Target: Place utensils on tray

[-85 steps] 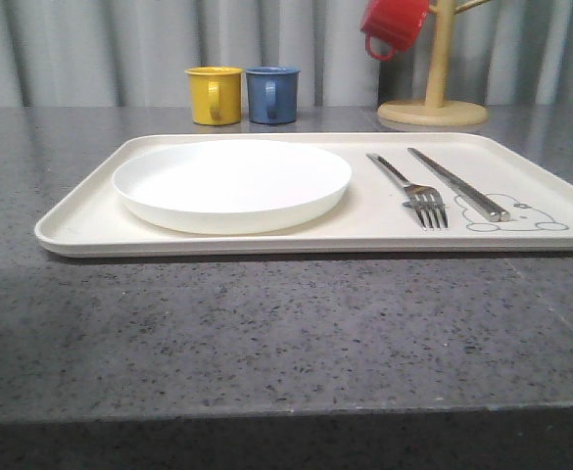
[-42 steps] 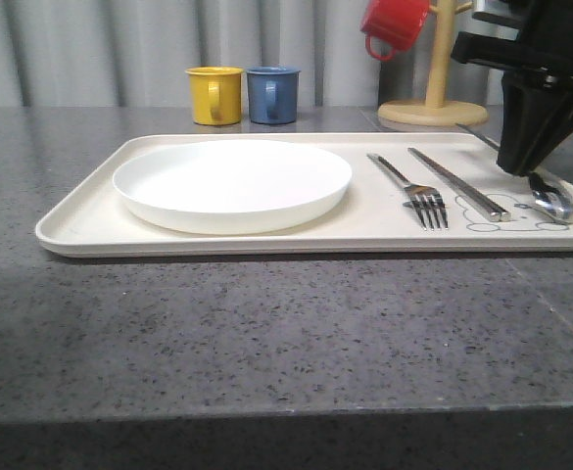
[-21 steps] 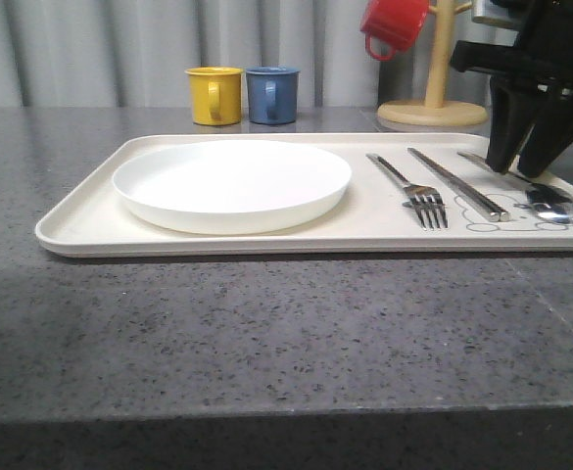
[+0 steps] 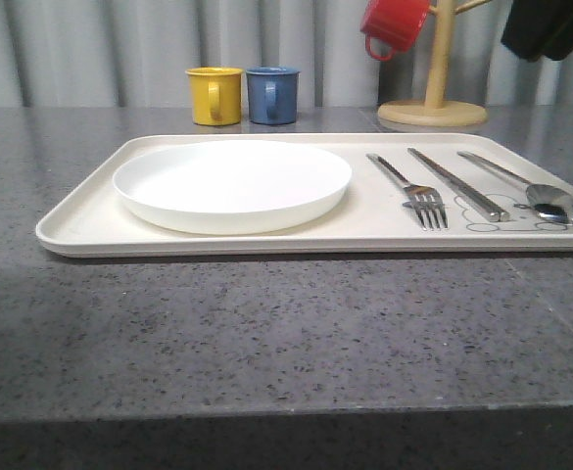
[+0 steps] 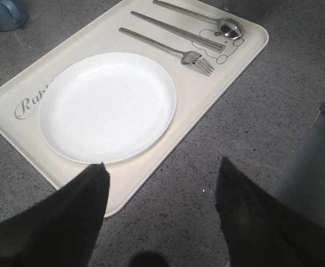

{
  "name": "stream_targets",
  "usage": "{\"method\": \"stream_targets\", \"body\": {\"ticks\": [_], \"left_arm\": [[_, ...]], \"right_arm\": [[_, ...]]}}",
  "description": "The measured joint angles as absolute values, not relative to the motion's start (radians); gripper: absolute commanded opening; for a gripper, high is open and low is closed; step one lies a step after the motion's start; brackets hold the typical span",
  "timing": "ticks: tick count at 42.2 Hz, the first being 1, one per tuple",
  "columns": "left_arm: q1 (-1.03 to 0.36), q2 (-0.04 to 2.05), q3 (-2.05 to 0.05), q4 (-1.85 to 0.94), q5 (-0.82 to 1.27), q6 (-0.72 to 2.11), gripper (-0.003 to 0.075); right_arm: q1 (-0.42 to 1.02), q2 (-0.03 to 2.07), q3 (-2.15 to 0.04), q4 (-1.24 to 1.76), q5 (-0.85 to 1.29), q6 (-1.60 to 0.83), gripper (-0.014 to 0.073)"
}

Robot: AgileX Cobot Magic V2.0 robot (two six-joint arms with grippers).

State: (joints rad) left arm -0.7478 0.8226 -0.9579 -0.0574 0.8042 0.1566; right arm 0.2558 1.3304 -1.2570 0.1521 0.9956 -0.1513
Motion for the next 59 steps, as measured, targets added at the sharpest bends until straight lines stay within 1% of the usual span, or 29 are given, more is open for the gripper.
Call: {"method": "stream_targets", "body": {"ticks": [10,21,26,32,35,37,40,43,45,46,47,49,59], "left_arm": [[-0.748,0.823,-0.958,-0.057,0.804,0.157,0.0421],[-0.748,0.823,-0.958,-0.057,0.804,0.157,0.0421],[-0.748,0.823,-0.958,-0.057,0.804,0.157,0.0421],[-0.748,0.823,-0.958,-0.057,0.804,0.157,0.042],[-0.748,0.823,-0.958,-0.057,0.804,0.157,0.0416],[-0.748,0.823,-0.958,-0.057,0.804,0.157,0.0386],[-0.748,0.823,-0.958,-0.057,0.804,0.157,0.0296],[-0.748,0.823,-0.958,-0.057,0.804,0.157,0.0175],[-0.748,0.823,-0.958,-0.057,0.804,0.157,0.0112],[-0.748,0.823,-0.958,-0.057,0.804,0.157,0.0064],[-0.748,0.823,-0.958,-0.057,0.804,0.157,0.0047],[-0.748,0.823,-0.958,-0.057,0.804,0.157,-0.0015],[-0.748,0.823,-0.958,-0.057,0.804,0.157,-0.002]], "right_arm": [[0.279,0.985,-1.012,0.119,0.95,-0.157,0.0299],[0.279,0.611,-0.835,0.117,0.927,-0.157,0.0299],[0.279,0.489,-0.79,0.117,0.93,-0.157,0.0299],[0.279,0.411,-0.764,0.12,0.935,-0.159,0.0298],[0.279,0.4,-0.76,0.12,0.938,-0.159,0.0271],[0.279,0.398,-0.76,0.121,0.939,-0.159,0.0208],[0.279,0.396,-0.758,0.121,0.939,-0.159,0.0099],[0.279,0.396,-0.758,0.121,0.939,-0.159,-0.0004],[0.279,0.396,-0.758,0.122,0.939,-0.159,-0.0062],[0.279,0.396,-0.758,0.122,0.939,-0.159,-0.0073],[0.279,0.396,-0.758,0.122,0.939,-0.159,-0.0063],[0.279,0.396,-0.756,0.122,0.939,-0.159,-0.0067],[0.279,0.396,-0.756,0.122,0.952,-0.159,-0.0067]]}}
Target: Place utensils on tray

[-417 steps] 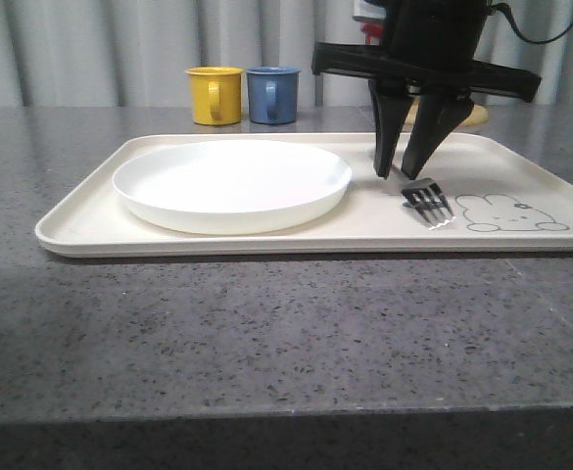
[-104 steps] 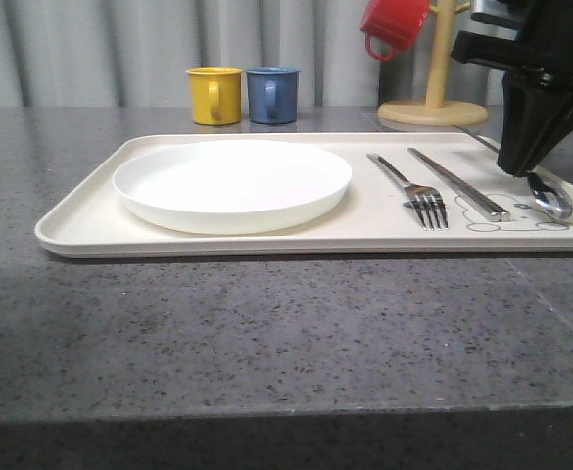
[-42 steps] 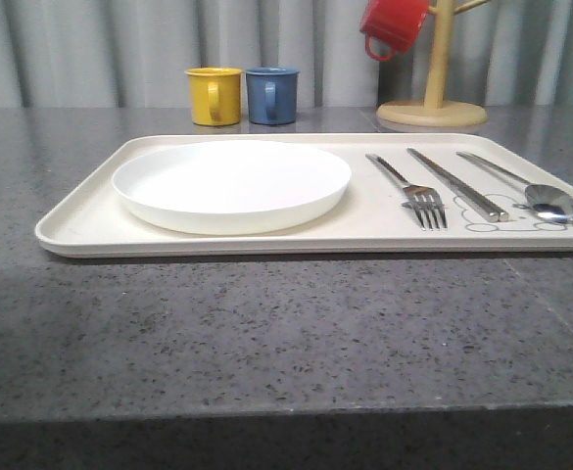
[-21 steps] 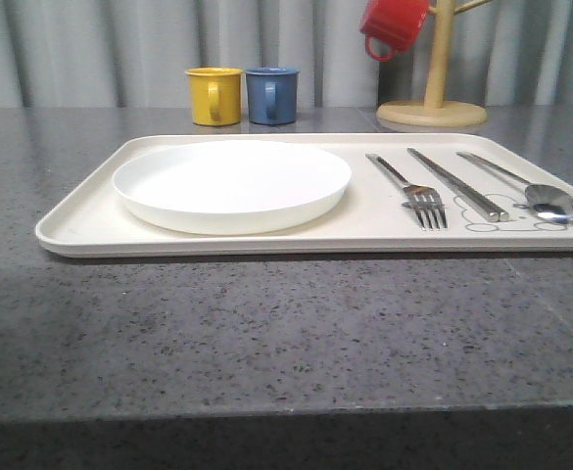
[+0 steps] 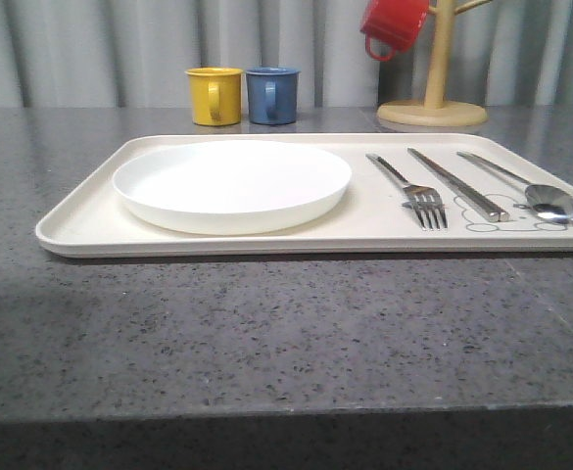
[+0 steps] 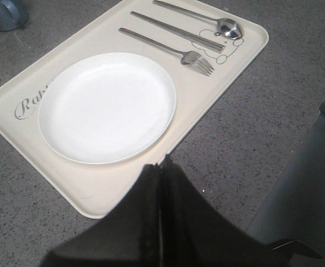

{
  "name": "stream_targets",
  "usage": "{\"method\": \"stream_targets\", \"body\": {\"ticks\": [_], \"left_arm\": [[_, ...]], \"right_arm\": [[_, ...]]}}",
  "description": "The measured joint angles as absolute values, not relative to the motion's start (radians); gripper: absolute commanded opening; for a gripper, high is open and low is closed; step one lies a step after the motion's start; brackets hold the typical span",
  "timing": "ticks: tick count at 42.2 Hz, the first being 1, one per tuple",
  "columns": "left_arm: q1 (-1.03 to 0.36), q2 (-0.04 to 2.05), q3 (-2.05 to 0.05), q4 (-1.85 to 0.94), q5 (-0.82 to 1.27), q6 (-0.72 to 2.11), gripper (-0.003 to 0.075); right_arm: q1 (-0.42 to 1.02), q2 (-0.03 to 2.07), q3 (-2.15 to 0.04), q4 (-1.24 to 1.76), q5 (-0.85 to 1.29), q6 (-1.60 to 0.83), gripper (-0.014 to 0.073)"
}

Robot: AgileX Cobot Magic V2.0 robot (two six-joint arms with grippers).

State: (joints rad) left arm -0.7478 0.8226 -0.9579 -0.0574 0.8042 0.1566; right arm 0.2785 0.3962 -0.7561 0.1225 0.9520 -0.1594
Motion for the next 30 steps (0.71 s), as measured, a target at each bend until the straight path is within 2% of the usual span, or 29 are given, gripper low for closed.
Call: {"method": "stream_targets", "body": {"ticks": [22,30], "left_arm": [[-0.743,0.8,-0.957,-0.057,0.804,0.157,-0.002],[-0.611,0.704,-0.885,-0.054,0.736,0.157,-0.002]], "right_arm": [[0.279,0.396,-0.756,0.122,0.952,-0.159,-0.0067],[0.279,0.396,-0.756,0.122,0.952,-0.159,-0.0067]]}}
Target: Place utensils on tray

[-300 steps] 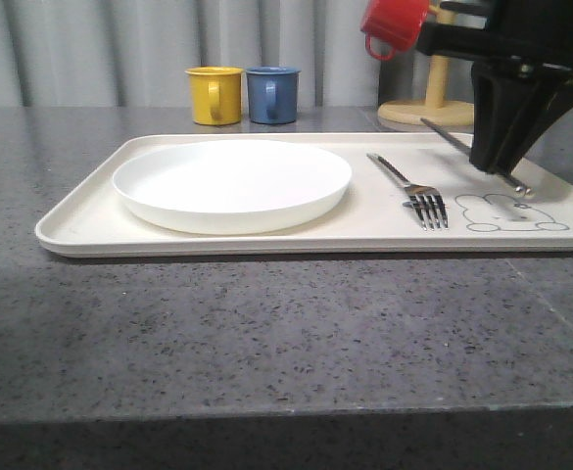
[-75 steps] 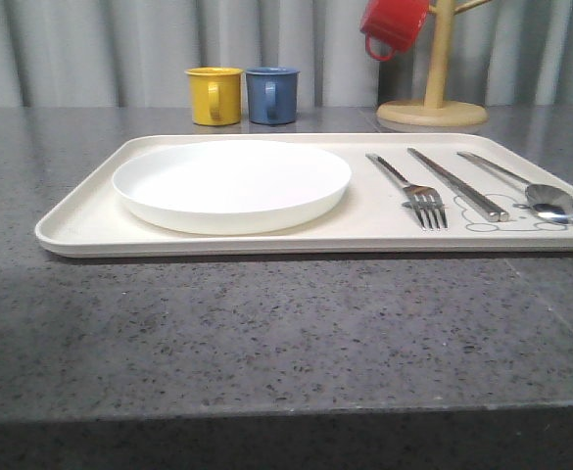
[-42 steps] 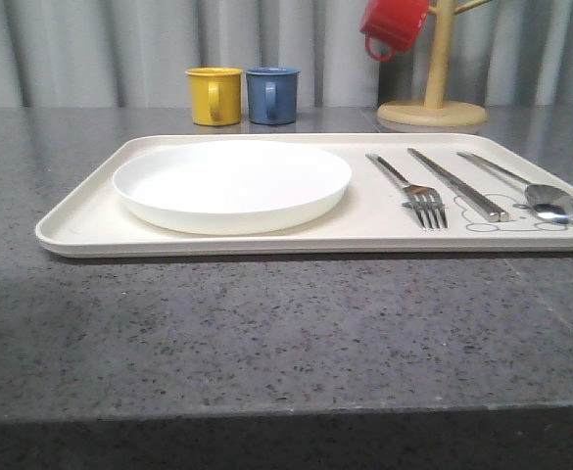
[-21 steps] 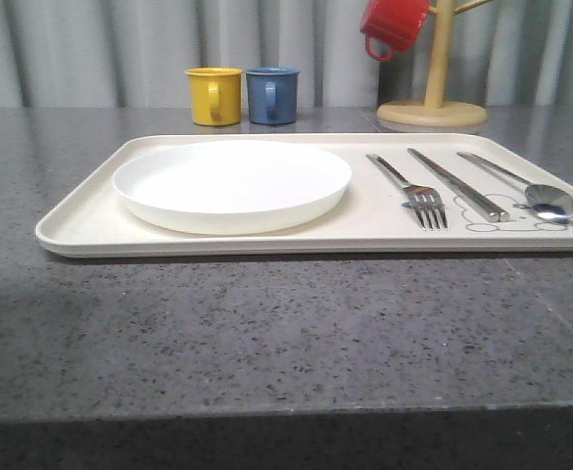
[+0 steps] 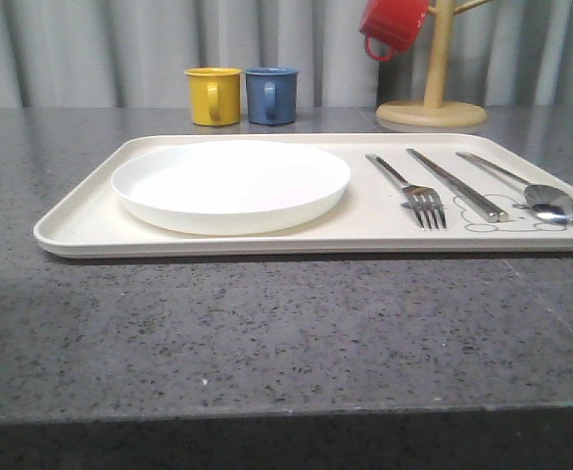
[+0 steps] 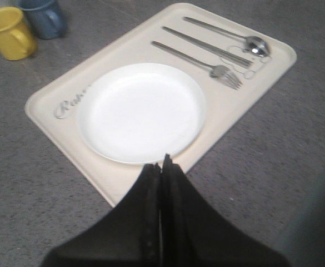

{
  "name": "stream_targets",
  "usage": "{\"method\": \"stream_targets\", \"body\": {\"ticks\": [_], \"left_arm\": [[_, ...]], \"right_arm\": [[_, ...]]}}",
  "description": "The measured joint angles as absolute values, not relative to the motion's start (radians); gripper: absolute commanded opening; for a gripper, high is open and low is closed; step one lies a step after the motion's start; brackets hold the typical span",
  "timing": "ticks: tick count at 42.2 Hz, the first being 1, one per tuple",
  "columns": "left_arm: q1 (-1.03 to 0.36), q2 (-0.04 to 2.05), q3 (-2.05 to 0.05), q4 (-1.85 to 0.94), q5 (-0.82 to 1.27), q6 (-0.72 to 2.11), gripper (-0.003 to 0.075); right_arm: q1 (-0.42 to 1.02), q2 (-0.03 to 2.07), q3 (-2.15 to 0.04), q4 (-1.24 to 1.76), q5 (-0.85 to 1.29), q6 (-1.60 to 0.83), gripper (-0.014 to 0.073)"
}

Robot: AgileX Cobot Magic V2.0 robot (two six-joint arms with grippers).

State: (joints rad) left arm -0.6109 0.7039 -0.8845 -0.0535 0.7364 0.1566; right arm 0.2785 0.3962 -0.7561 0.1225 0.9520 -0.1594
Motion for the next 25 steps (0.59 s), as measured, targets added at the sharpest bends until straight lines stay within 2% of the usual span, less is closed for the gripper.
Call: {"method": "stream_targets", "body": {"ticks": [5,13,19,25], "left_arm": [[-0.494,0.617,-0.741,-0.051,0.571,0.157,-0.002],[-0.318,0.423,-0.401,-0.051,0.302,0.157,-0.002],[-0.245,0.257,-0.151,-0.051,0.096,0.157,-0.002],[-0.187,0.111,0.002,-0.087,-0.031,0.157,-0.002]], "right_arm": [[0.279,0.396,-0.756,0.122,0.952,-0.159,-0.0067],[0.279,0.396,-0.756,0.122,0.952,-0.159,-0.0067],[0.279,0.396,-0.756,0.122,0.952,-0.159,-0.0067],[0.279,0.396,-0.756,0.122,0.952,-0.159,-0.0067]]}}
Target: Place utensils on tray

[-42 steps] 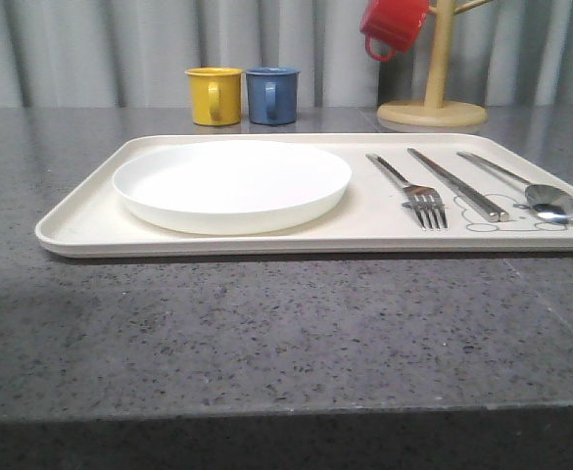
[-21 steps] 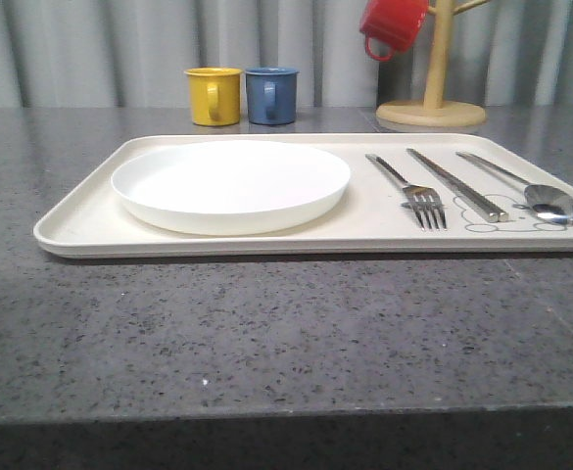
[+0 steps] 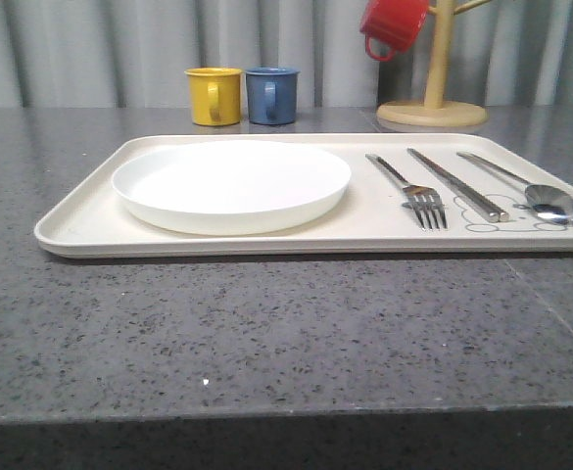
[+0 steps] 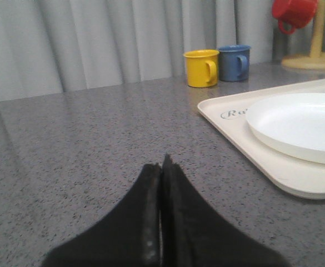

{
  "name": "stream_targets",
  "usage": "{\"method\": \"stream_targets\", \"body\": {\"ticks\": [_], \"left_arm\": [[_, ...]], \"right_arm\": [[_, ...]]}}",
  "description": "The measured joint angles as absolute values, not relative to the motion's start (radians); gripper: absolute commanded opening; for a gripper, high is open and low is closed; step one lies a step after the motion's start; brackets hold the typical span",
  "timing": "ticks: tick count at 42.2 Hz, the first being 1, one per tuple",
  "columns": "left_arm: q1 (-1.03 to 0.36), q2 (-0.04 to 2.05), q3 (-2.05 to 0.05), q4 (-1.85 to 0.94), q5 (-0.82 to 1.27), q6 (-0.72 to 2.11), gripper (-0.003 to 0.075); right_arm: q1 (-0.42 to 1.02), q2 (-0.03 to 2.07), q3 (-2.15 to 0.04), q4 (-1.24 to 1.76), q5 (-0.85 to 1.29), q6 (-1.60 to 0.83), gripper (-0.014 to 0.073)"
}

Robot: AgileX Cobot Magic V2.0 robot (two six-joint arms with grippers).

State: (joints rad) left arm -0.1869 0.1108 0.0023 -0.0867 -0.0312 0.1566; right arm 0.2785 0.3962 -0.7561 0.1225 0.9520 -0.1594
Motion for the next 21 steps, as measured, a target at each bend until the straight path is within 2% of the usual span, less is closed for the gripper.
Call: {"method": "stream_targets", "body": {"ticks": [9,21], "left_arm": [[-0.118,0.005,0.003,-0.122,0.007,0.157,-0.002],[-0.076,-0.005,0.003,-0.125,0.05,0.157,-0.002]], "right_arm": [[0.279,0.396,-0.756,0.122,0.952,-0.159,-0.0067],[0.279,0.396,-0.755,0.122,0.953,-0.159,-0.0067]]}}
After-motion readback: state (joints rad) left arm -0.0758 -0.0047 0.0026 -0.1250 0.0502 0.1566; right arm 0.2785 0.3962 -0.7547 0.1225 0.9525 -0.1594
